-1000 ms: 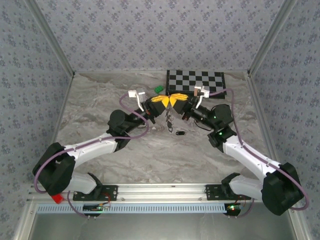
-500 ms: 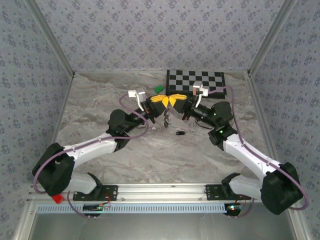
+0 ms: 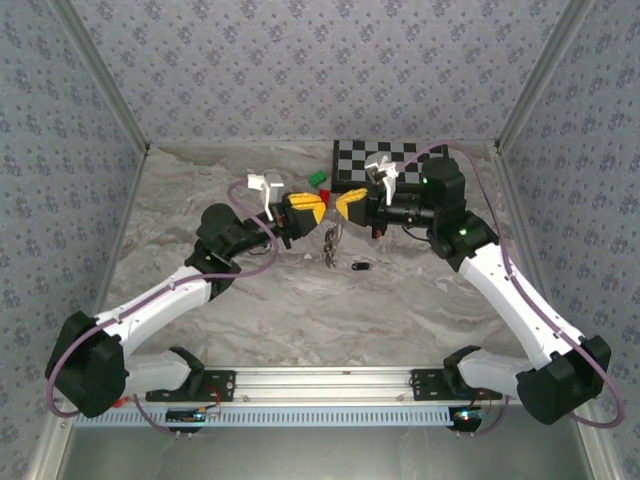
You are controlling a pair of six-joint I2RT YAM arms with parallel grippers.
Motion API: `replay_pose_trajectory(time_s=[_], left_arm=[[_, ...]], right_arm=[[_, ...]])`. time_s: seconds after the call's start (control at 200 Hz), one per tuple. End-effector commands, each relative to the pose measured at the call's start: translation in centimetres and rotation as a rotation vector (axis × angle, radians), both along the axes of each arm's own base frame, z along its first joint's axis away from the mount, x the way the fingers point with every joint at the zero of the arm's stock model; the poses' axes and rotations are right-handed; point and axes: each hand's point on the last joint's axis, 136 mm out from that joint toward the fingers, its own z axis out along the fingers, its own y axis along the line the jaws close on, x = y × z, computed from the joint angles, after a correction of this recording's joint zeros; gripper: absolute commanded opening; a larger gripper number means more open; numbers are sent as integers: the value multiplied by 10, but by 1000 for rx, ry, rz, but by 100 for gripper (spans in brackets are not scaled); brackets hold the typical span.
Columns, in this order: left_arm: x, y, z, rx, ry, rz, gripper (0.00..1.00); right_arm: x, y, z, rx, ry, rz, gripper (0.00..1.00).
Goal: Put the keys on the keyring
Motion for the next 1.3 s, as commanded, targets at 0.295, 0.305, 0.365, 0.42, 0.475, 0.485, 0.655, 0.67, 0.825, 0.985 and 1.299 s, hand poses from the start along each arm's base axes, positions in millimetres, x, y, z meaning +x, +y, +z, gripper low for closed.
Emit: replay_pose_trajectory(time_s=[0.295, 0.305, 0.365, 0.42, 0.475, 0.485, 0.655, 0.67, 0.825, 0.985, 1.299], left_arm=[[-16, -13, 4, 54, -34, -148, 30], [-16, -13, 4, 55, -34, -150, 30], [-14, -15, 1, 70, -29, -150, 30], [-13, -16, -3, 81, -25, -147, 30], [-11, -16, -5, 92, -23, -141, 30], [-10, -16, -6, 94, -22, -140, 30], [-12, -19, -10, 107, -18, -162, 30], [-12, -19, -10, 106, -18, -167, 30], [-17, -22, -8, 104, -22, -212, 26], [-21, -23, -10, 115, -24, -236, 25], [-25, -25, -10, 122, -30, -271, 21]], right_arm=[[-13, 7, -12, -92, 8, 89, 0], [-13, 7, -13, -92, 8, 89, 0], [-14, 7, -12, -90, 4, 90, 0], [-14, 7, -11, -86, 2, 93, 0], [-15, 7, -10, -84, 0, 96, 0], [-15, 7, -11, -84, 2, 97, 0], [-15, 5, -10, -75, 1, 97, 0], [-15, 5, -10, -74, 2, 96, 0], [-16, 6, -9, -65, 3, 102, 0], [-15, 3, -6, -49, 4, 101, 0], [-15, 2, -4, -28, 12, 112, 0]])
